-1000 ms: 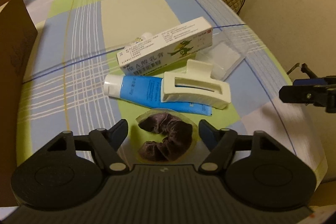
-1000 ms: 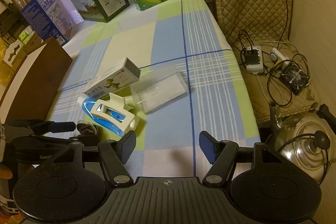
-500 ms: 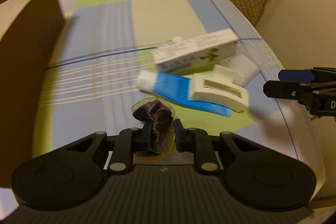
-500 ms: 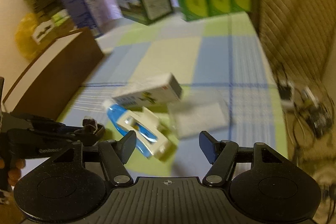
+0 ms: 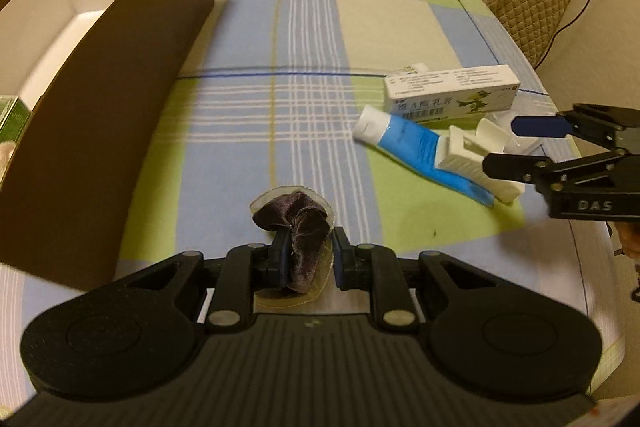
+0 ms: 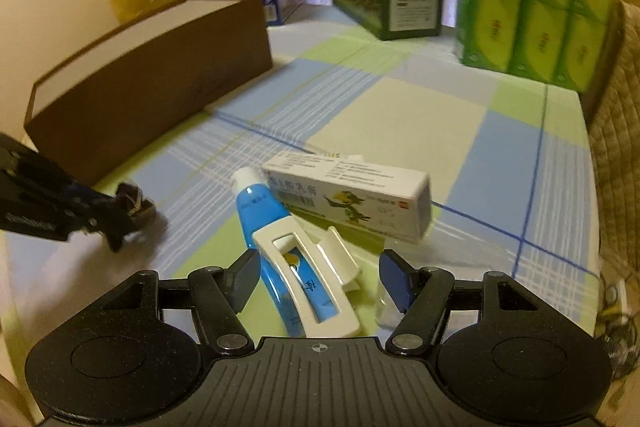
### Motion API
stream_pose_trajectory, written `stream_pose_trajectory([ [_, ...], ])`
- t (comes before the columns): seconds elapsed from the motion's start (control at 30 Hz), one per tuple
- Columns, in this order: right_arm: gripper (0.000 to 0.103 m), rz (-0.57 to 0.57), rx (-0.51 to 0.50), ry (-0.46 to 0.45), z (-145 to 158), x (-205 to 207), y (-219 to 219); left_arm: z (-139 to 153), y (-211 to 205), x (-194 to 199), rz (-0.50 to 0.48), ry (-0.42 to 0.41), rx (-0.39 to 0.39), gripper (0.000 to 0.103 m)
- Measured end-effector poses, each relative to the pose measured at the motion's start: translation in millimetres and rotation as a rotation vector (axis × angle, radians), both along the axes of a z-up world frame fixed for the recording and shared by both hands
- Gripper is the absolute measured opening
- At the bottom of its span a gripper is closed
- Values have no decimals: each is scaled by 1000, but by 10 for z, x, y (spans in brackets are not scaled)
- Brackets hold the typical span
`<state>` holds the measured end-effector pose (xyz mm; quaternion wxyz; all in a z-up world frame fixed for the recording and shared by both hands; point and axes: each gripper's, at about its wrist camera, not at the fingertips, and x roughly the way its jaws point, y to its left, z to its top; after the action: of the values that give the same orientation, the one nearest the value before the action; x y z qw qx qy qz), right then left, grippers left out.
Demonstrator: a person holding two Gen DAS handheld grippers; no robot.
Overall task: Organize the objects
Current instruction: 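Grasp the white clip with the right tool while the left tool holds the tie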
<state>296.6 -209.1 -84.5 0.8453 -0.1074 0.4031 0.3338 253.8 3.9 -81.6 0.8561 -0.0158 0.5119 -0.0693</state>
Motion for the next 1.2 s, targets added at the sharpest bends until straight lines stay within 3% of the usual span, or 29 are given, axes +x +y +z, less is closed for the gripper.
stream_pose_trajectory([
  [0.13, 61, 61, -57, -33, -89, -32, 110, -10, 34, -46, 9, 6, -1, 17],
  [0.2, 44, 76, -87, -37, -128, -47, 155, -4, 43, -62, 10, 7, -3, 17],
  [0.23, 43, 84, -91, -37, -146, -55, 165, -5, 45, -69, 10, 8, -4, 17],
  [0.73, 42, -5, -43, 26, 31, -225, 216, 83, 57, -158, -6, -13, -14, 17],
  [1.2, 42, -61, 109, 103, 445, -489, 223, 473, 137, -331, -8, -93, -62, 17],
])
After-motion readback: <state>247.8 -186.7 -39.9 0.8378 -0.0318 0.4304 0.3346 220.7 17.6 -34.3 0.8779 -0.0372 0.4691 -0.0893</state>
